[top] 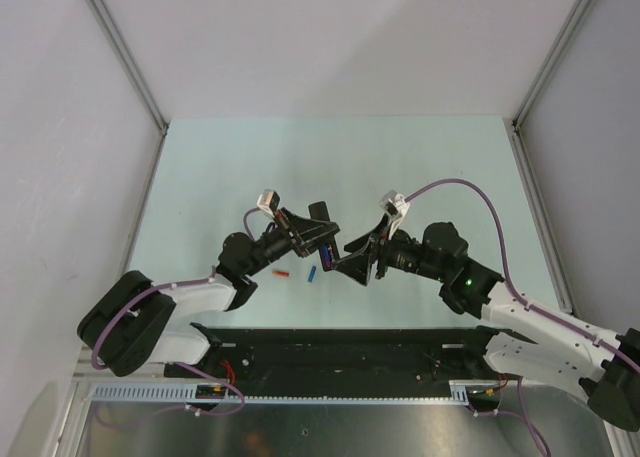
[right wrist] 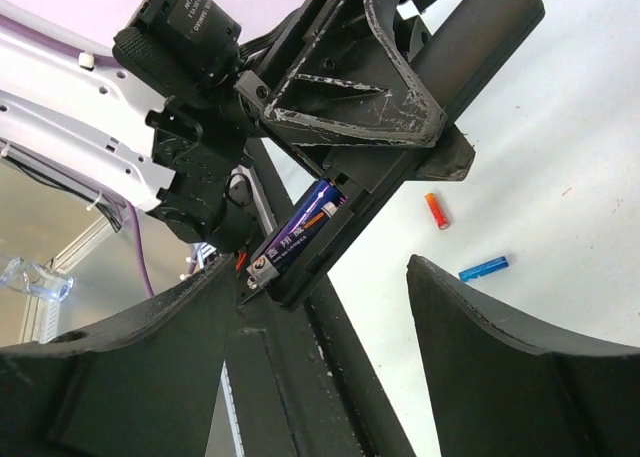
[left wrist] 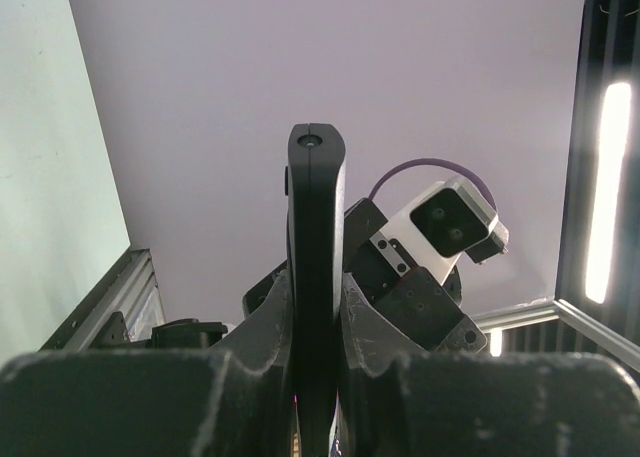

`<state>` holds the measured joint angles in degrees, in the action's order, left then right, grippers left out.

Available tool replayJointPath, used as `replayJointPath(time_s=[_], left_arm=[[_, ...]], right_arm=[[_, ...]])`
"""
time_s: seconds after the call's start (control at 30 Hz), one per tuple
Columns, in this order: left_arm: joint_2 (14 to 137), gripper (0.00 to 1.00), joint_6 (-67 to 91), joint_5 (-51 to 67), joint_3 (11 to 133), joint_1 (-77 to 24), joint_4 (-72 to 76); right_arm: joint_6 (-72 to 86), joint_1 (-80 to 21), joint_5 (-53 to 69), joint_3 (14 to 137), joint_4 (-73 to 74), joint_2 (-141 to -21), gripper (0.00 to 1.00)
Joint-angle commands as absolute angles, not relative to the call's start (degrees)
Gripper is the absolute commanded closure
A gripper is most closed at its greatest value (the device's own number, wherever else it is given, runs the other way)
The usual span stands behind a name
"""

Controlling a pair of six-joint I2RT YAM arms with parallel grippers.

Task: Load the batteries into the remote control
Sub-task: Load the battery into the remote control.

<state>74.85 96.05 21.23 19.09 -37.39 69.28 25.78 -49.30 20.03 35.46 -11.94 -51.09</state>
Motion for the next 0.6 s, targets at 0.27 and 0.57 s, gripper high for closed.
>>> replayJointPath(time_s=[0.27,0.57], left_arm=[[72.4,1.00,96.2,21.5,20.6,-38.4,70.7],[71.9,1.00,96.0,21.6,20.4,-39.4,70.7]], right_arm=[[26.3,-48.4,20.5,35.5,-14.4,-52.0,0.28],[27.7,-47.1,21.2,35.2,-15.3,-53.0,0.32]])
